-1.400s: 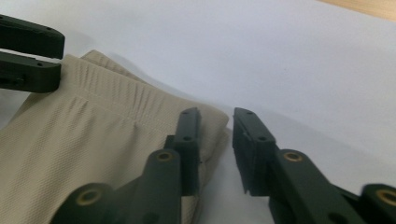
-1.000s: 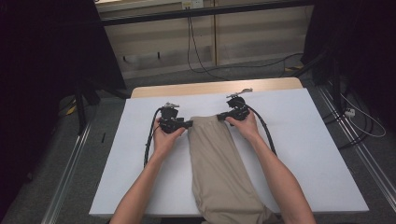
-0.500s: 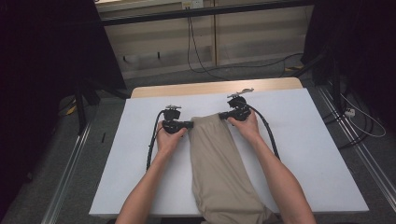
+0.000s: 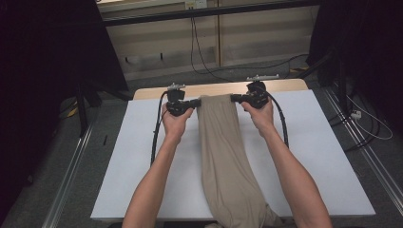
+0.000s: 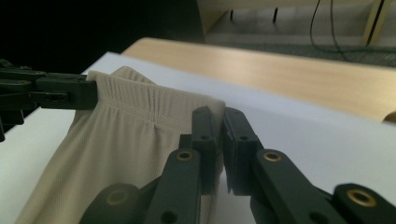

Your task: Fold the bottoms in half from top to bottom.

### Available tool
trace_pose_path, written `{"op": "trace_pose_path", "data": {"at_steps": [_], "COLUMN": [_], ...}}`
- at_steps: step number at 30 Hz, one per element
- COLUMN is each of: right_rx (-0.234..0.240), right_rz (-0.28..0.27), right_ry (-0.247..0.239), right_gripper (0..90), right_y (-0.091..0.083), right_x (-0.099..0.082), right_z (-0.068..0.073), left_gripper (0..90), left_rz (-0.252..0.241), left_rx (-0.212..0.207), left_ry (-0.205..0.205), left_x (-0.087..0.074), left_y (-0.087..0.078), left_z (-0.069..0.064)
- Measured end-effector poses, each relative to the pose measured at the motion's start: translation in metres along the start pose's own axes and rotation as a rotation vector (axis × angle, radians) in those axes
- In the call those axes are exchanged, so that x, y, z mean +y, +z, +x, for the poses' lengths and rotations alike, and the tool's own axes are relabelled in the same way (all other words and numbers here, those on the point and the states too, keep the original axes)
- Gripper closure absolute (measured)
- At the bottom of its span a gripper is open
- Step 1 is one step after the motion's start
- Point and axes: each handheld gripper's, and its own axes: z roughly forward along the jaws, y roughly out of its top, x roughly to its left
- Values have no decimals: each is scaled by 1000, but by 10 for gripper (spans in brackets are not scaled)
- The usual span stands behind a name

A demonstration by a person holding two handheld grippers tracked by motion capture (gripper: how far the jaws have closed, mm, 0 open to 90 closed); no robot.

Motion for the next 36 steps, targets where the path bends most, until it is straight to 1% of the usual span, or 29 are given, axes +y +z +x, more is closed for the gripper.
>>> {"op": "trace_pose_path", "data": {"at_steps": [3, 4, 5, 6, 8, 11, 12, 14, 15, 16, 17, 18, 19, 21, 23, 24, 25, 26, 28, 31, 33, 34, 36], "right_rx": [-3, -1, -2, -6, -12, -19, -23, -23, -24, -22, -32, -32, -34, -40, -32, -26, -6, -6, 13, 48, 69, 79, 98], "right_rz": [-46, -58, -71, -87, -109, -151, -170, -192, -195, -190, -173, -173, -165, -146, -132, -131, -122, -122, -115, -97, -83, -75, -63], "right_ry": [-13, -12, -18, -23, -33, -47, -58, -71, -76, -78, -83, -83, -80, -72, -58, -56, -55, -55, -63, -73, -89, -97, -109], "right_gripper": [843, 843, 842, 842, 843, 843, 843, 843, 843, 842, 842, 842, 843, 843, 843, 843, 843, 843, 843, 843, 843, 843, 843], "right_y": [-15, -19, -24, -29, -37, -51, -57, -65, -68, -69, -70, -70, -69, -67, -67, -69, -73, -73, -79, -92, -103, -109, -120], "right_x": [19, 26, 33, 42, 55, 79, 89, 97, 98, 97, 89, 89, 84, 72, 61, 56, 47, 47, 37, 19, 6, -1, -16], "right_z": [2, 2, 3, 5, 8, 14, 18, 21, 22, 21, 18, 18, 16, 11, 5, 4, 5, 5, 9, 16, 23, 27, 35], "left_gripper": [848, 848, 848, 848, 848, 848, 848, 847, 847, 847, 846, 846, 846, 845, 845, 845, 845, 845, 846, 846, 846, 845, 845], "left_rz": [-32, -41, -57, -66, -90, -128, -138, -149, -148, -142, -132, -120, -101, -90, -85, -82, -75, -74, -73, -64, -47, -44, -17], "left_rx": [-9, -16, -14, -8, -9, 7, 8, 2, -2, -4, -6, -5, -4, -20, -41, -41, -45, -56, -87, -137, -163, -180, -190], "left_ry": [27, 29, 41, 50, 59, 103, 113, 131, 137, 142, 147, 153, 155, 160, 161, 167, 176, 174, 183, 196, 224, 229, 263], "left_x": [20, 26, 35, 40, 56, 84, 89, 97, 96, 94, 90, 85, 80, 70, 60, 56, 52, 48, 38, 17, 1, -7, -23], "left_y": [-5, -7, -10, -11, -16, -28, -31, -37, -39, -39, -37, -34, -31, -26, -25, -25, -27, -30, -39, -55, -66, -71, -81], "left_z": [-6, -8, -11, -13, -17, -26, -28, -34, -37, -39, -41, -43, -44, -46, -48, -49, -51, -53, -57, -66, -74, -79, -87]}}
